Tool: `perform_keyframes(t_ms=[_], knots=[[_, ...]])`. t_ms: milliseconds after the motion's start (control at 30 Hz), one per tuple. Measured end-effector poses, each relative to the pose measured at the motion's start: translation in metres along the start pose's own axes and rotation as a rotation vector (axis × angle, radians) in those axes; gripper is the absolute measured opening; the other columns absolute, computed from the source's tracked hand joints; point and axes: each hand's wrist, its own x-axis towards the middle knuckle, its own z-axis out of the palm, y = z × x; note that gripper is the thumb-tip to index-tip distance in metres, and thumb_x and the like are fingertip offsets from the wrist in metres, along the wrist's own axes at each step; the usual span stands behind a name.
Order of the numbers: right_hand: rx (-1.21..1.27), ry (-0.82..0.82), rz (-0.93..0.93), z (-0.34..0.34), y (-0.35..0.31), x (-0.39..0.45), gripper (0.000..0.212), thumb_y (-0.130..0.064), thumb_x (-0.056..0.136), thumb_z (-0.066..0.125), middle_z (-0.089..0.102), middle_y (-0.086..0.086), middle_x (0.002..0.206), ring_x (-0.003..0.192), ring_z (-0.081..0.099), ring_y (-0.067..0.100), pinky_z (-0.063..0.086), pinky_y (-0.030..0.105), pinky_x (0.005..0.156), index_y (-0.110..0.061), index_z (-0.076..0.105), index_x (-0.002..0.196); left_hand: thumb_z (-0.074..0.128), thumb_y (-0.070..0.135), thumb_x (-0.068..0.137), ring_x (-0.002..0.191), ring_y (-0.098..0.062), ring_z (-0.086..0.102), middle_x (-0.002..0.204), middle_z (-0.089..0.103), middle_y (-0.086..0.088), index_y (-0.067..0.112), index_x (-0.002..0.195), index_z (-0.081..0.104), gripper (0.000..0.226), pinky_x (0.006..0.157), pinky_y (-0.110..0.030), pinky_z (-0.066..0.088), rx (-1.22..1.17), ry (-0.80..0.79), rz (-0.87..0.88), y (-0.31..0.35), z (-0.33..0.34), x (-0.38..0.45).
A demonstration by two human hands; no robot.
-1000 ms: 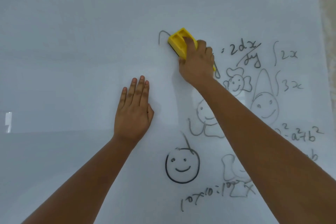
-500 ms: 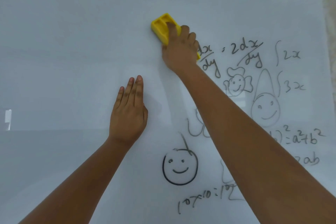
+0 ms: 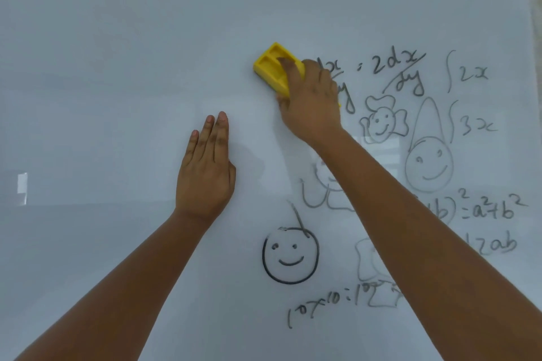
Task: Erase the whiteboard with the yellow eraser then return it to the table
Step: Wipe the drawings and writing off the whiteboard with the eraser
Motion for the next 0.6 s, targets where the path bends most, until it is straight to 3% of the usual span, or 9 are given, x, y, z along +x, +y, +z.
perform_keyframes(t_ms=[100, 267, 467, 600], knots=[[0.035, -0.014, 0.161, -0.001, 0.007, -0.013, 0.06, -0.033, 0.091, 0.047, 0.032, 0.017, 0.141, 0.117, 0.039, 0.033, 0.032, 0.042, 0.098, -0.022, 0.02, 0.144, 0.031, 0.006, 0.085, 0.139, -0.032, 0.027, 0.148, 0.034, -0.021, -0.005, 0.142, 0.03, 0.058, 0.114, -0.044, 0.018, 0.018, -0.024, 0.004, 0.001, -0.001, 0.0], [0.081, -0.001, 0.076, 0.012, -0.012, -0.091, 0.056, -0.029, 0.09, 0.05, 0.039, 0.015, 0.137, 0.105, 0.042, 0.033, 0.032, 0.04, 0.087, -0.021, 0.029, 0.141, 0.03, 0.005, 0.084, 0.139, -0.033, 0.026, 0.148, 0.033, -0.021, -0.005, 0.141, 0.032, 0.057, 0.114, -0.045, 0.018, 0.024, -0.021, 0.008, 0.001, -0.002, 0.0], [0.072, 0.03, 0.278, 0.016, 0.018, -0.104, 0.056, -0.027, 0.088, 0.055, 0.04, 0.018, 0.136, 0.105, 0.043, 0.036, 0.033, 0.045, 0.091, -0.019, 0.033, 0.139, 0.032, 0.003, 0.085, 0.14, -0.033, 0.024, 0.149, 0.032, -0.022, -0.005, 0.14, 0.034, 0.056, 0.115, -0.046, 0.017, 0.026, -0.003, 0.02, -0.001, 0.002, 0.0], [0.094, 0.026, 0.159, 0.021, -0.012, -0.152, 0.054, -0.024, 0.082, 0.062, 0.051, 0.017, 0.127, 0.094, 0.051, 0.035, 0.041, 0.044, 0.084, -0.019, 0.044, 0.133, 0.034, 0.001, 0.084, 0.14, -0.033, 0.024, 0.149, 0.032, -0.022, -0.004, 0.14, 0.034, 0.056, 0.115, -0.046, 0.017, 0.027, 0.002, 0.018, -0.002, 0.003, -0.001]])
